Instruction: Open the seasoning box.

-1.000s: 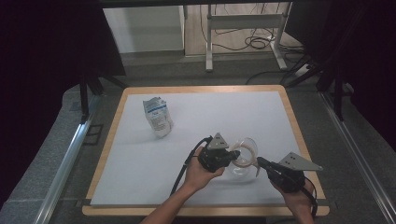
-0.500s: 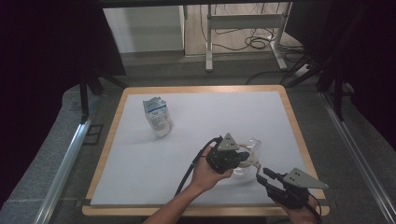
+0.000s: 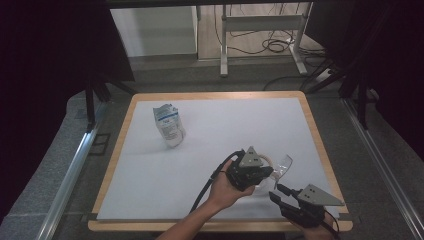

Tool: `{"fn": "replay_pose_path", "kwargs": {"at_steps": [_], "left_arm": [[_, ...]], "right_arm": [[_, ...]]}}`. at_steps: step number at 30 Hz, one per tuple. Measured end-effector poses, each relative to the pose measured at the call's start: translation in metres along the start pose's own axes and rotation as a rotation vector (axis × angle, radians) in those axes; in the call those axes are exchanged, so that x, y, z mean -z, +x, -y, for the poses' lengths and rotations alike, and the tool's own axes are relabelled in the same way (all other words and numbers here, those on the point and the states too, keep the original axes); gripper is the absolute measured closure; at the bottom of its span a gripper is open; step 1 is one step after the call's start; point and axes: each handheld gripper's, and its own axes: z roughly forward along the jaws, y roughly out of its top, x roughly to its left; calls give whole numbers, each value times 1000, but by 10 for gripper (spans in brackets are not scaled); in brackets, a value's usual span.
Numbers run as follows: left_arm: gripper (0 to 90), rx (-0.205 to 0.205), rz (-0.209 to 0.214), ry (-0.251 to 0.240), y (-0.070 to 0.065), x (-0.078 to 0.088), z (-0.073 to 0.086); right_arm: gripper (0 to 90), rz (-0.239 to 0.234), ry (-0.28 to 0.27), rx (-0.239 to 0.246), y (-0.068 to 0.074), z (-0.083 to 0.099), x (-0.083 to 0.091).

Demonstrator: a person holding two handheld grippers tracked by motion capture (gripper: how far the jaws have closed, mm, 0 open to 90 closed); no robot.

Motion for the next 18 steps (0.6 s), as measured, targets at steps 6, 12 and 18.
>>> {"fn": "replay_pose_path", "kwargs": {"at_steps": [6, 12, 18], "left_arm": [[726, 7, -79, -27, 16, 28, 15], [419, 61, -149, -38, 37, 63, 46], [299, 83, -192, -44, 55, 89, 76]], "right_arm": [[553, -52, -8, 19, 12, 2, -6], [514, -119, -19, 43, 26, 3, -18], [488, -124, -44, 67, 40, 0, -26]]}}
